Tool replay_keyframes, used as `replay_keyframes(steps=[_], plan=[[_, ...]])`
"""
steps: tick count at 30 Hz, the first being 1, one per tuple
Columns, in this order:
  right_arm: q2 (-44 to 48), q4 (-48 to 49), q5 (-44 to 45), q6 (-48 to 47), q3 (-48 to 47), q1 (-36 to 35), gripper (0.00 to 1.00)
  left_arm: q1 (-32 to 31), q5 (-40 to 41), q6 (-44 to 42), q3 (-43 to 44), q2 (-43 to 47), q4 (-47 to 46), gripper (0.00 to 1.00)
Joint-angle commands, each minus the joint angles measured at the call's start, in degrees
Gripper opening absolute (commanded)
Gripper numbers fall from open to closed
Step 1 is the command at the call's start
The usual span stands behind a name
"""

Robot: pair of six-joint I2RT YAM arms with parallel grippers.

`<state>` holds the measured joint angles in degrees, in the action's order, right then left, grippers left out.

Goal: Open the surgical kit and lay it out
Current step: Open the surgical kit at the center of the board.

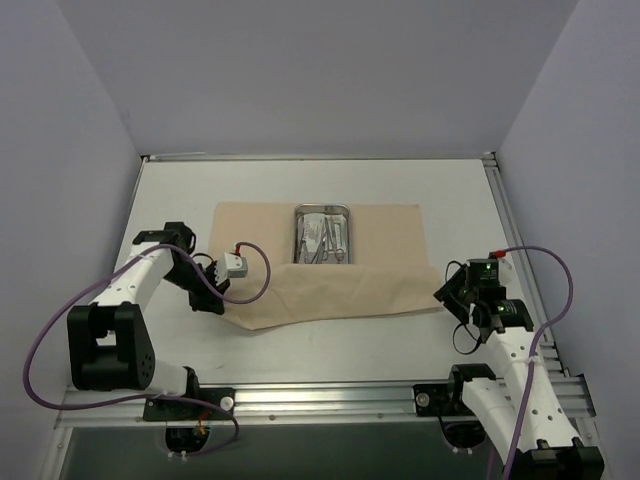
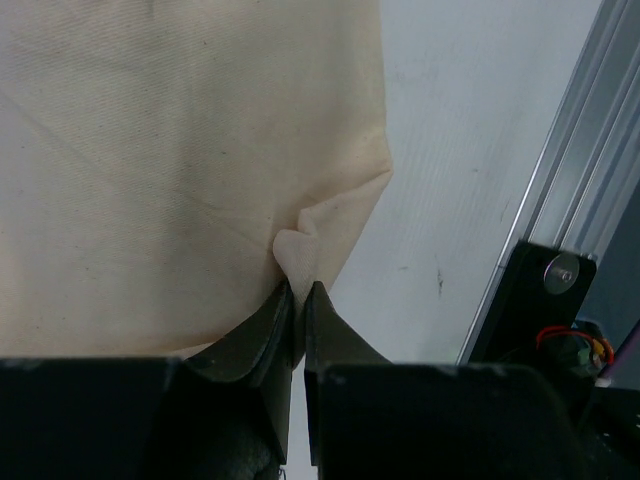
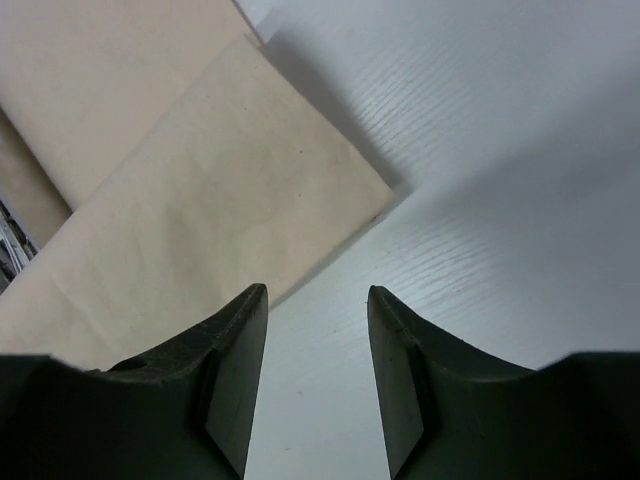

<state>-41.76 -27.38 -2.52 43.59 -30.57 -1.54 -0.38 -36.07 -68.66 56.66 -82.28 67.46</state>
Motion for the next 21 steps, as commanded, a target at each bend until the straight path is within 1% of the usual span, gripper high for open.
replay_keyframes(steps=[1, 6, 8, 9, 11, 12, 13, 14, 15, 17, 18, 19, 20, 21], plan=[[0.18, -4.00, 6.29, 1.31, -4.58, 0.05, 0.41, 0.03, 6.44, -7.71, -1.38, 1.86, 3.82, 0.02], [-3.49, 1.00, 5.25, -1.05, -7.04, 0.05, 0.43, 0.12, 7.51, -10.00, -0.59, 1.16, 7.94, 0.02], [-8.41, 4.42, 4.72, -3.51, -8.89, 0.05, 0.44, 0.12, 6.64, -11.05, 0.72, 0.81, 9.78, 0.02], [-12.43, 7.05, 4.63, -4.73, -9.50, -0.04, 0.44, 0.12, 6.11, -11.49, 1.34, 0.54, 12.06, 0.02], [-17.02, 9.35, 5.33, -8.60, -12.66, -0.13, 0.45, 0.12, 5.58, -13.06, 2.31, 0.54, 14.35, 0.02], [-21.83, 10.58, 5.42, -10.09, -14.07, -0.04, 0.45, 0.03, 5.92, -13.68, 2.83, 0.89, 16.37, 0.02], [-24.31, 12.24, 6.29, -11.06, -15.65, -0.22, 0.45, 0.12, 6.71, -14.39, 2.84, 1.15, 17.17, 0.02], [-26.95, 13.39, 6.22, -13.16, -18.53, -0.30, 0.47, 0.12, 7.94, -15.26, 2.66, 1.51, 17.79, 0.02], [-32.02, 15.23, 6.22, -14.14, -20.04, -0.30, 0.47, 0.03, 10.73, -15.45, 1.88, 2.38, 18.58, 0.02], [-37.14, 17.08, 5.52, -16.42, -24.34, -0.30, 0.51, 0.12, 14.35, -15.45, 0.65, 3.26, 18.76, 0.03], [-42.48, 18.22, 5.34, -17.13, -25.76, -0.39, 0.53, 0.12, 16.28, -15.53, -0.75, 3.79, 19.37, 0.03], [-45.05, 18.58, 4.55, -17.83, -27.42, -0.31, 0.54, 1.60, 19.00, -14.49, -1.03, 3.79, 18.50, 0.03], [-47.78, 18.85, 3.50, -19.06, -30.66, -0.39, 0.56, 1.96, 19.63, -13.00, -0.86, 3.71, 18.32, 0.06], [-52.76, 19.02, 3.14, -19.59, -32.17, -0.39, 0.57, 2.14, 20.07, -12.73, -0.07, 2.92, 18.84, 0.09]])
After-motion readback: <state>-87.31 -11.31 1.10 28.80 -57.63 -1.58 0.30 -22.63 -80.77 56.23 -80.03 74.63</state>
